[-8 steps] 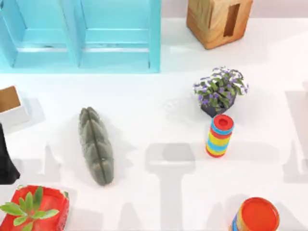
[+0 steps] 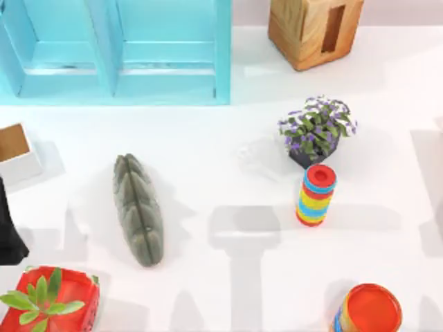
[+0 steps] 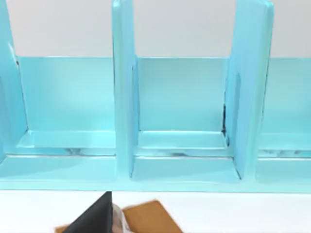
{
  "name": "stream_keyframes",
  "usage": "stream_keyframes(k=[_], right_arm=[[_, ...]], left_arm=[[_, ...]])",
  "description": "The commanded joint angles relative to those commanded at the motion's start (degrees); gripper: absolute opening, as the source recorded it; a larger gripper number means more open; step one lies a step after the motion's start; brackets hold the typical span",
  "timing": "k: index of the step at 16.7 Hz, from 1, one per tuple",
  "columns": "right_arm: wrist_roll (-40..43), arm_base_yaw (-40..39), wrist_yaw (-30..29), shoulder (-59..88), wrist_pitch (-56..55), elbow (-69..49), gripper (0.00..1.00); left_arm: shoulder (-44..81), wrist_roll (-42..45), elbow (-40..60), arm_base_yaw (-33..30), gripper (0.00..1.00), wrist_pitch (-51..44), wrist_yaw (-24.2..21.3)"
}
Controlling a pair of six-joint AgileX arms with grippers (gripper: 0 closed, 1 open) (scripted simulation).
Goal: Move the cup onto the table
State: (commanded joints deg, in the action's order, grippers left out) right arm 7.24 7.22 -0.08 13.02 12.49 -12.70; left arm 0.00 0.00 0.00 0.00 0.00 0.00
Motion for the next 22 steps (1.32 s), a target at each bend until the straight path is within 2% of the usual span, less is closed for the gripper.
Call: stream_keyframes(k=[12,17,22], right_arm=[[24.95,25.97,-0.12,64.17,50.88,-47.09,1.00],[30.40,31.06,-0.04,74.56,60.00,-57.46,1.00],[30.63,31.03,-0.04,74.78,60.32,-57.85,1.00]], left_arm=[[0.00,0.00,0.00,0.00,1.00,0.00,0.00],[0.00,0.00,0.00,0.00,1.00,0.00,0.00],[0.00,0.00,0.00,0.00,1.00,0.00,0.00]])
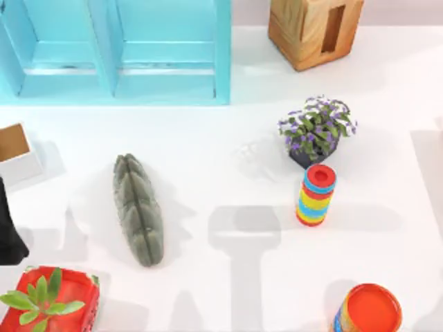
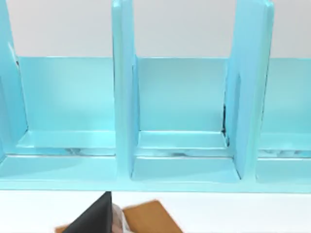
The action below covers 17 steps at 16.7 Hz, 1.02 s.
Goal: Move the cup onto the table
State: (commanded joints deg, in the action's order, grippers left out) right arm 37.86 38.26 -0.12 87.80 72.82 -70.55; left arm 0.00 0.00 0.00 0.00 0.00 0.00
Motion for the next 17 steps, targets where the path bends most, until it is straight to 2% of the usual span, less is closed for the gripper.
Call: stream_keyframes(k=[4,11,16,17], right_arm=[[-0.18,0.05,0.02,1.12,-4.07,3.56,1.00],[-0.26,0.03,0.02,5.64,-22.25,16.55,1.00],[-0.24,0.05,0.02,6.04,-23.36,17.52,1.00],[-0.24,0.05,0.02,6.04,-23.36,17.52,0.92]], left_arm=[[0.00,0.00,0.00,0.00,1.00,0.00,0.00],[0.00,0.00,0.00,0.00,1.00,0.00,0.00],[0.00,0.00,0.00,0.00,1.00,0.00,0.00],[0.00,0.00,0.00,0.00,1.00,0.00,0.00]])
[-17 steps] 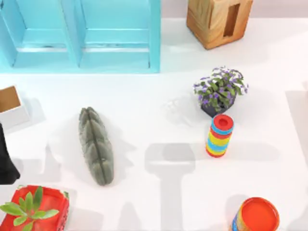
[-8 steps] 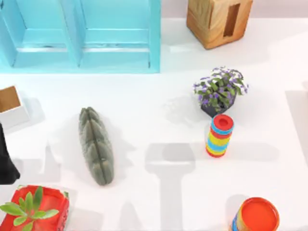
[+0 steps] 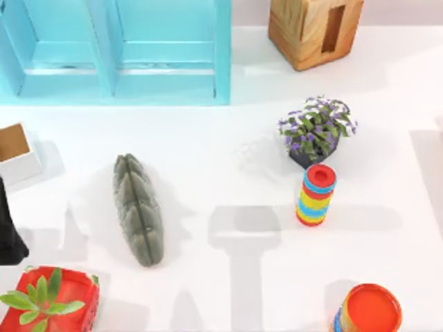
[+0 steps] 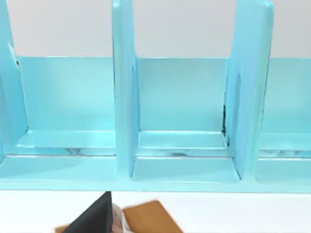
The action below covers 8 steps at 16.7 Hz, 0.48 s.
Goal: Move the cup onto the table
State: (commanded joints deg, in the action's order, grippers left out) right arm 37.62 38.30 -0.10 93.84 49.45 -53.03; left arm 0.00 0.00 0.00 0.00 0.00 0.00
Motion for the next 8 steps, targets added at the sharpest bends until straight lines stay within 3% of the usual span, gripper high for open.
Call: stream_keyframes(k=[8], right_arm=[[0.00,0.00,0.00,0.00,0.00,0.00,0.32]], left_arm=[[0.00,0.00,0.00,0.00,1.00,0.00,0.00]])
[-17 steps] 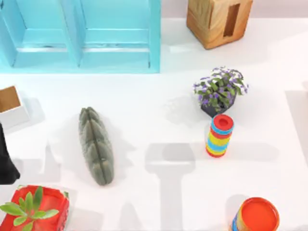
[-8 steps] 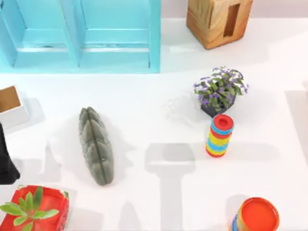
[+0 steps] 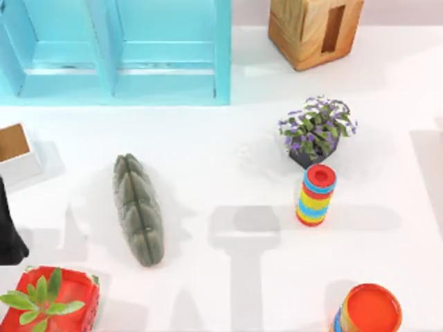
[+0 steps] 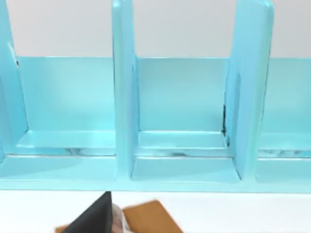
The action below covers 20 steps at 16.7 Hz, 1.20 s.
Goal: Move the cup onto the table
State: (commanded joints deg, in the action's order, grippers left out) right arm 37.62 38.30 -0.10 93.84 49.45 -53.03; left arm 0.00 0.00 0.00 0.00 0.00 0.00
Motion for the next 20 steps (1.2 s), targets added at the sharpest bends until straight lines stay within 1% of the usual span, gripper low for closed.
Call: stream_keyframes(k=[4,5,14,17,20], right_arm=[[0.00,0.00,0.00,0.00,0.00,0.00,0.02],[0.00,0.00,0.00,0.00,0.00,0.00,0.00],[-0.19,-0.11,-0.01,-0.17,0.17,-0.12,0.00],[-3.42,-3.42,0.00,-2.56,4.20,-1.69,0.00],[-9.24,-9.40,0.06,-7.06,11.63,-4.35,0.00]], left_arm=[[0.00,0.00,0.00,0.00,1.00,0.00,0.00],[0.00,0.00,0.00,0.00,1.00,0.00,0.00],[0.00,0.00,0.00,0.00,1.00,0.00,0.00],[0.00,0.00,0.00,0.00,1.00,0.00,0.00],[0.00,0.00,0.00,0.00,1.00,0.00,0.00]])
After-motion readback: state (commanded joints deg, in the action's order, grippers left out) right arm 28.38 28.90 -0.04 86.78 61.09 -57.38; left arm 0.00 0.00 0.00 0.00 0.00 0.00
